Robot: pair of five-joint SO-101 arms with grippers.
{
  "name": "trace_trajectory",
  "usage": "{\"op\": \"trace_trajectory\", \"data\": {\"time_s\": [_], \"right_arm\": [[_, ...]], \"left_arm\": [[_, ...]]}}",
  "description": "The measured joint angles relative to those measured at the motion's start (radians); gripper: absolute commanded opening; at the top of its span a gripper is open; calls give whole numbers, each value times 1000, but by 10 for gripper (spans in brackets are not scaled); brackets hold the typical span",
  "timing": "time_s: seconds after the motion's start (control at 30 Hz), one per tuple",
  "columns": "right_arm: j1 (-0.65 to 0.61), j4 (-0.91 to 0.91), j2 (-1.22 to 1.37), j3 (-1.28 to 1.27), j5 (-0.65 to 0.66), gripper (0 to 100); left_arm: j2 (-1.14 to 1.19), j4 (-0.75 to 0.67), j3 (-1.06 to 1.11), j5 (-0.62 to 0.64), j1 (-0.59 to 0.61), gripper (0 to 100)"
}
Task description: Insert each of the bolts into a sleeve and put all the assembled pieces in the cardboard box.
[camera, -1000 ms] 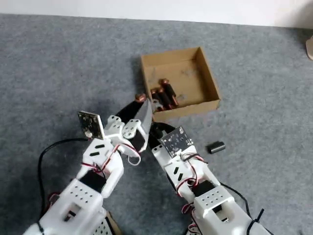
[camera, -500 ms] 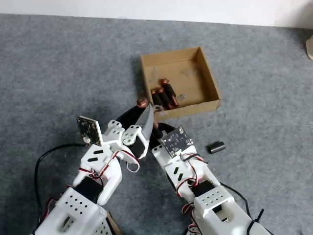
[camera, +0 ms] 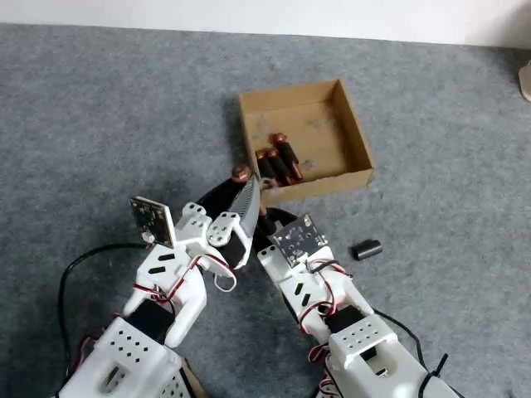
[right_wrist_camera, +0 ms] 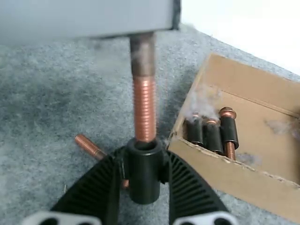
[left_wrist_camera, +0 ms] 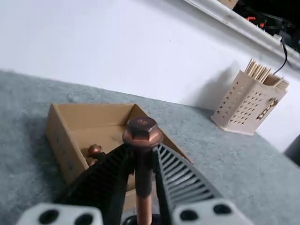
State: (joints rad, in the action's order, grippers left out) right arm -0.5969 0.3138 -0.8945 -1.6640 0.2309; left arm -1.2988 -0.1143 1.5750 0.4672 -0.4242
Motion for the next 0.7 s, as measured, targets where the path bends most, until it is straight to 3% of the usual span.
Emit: {"op": "trace_trajectory", "data": {"time_s": [0.7], "right_arm": [[-9,34,0,0,0,5]], "left_arm": [[0,0,17,-14,3,5]]}}
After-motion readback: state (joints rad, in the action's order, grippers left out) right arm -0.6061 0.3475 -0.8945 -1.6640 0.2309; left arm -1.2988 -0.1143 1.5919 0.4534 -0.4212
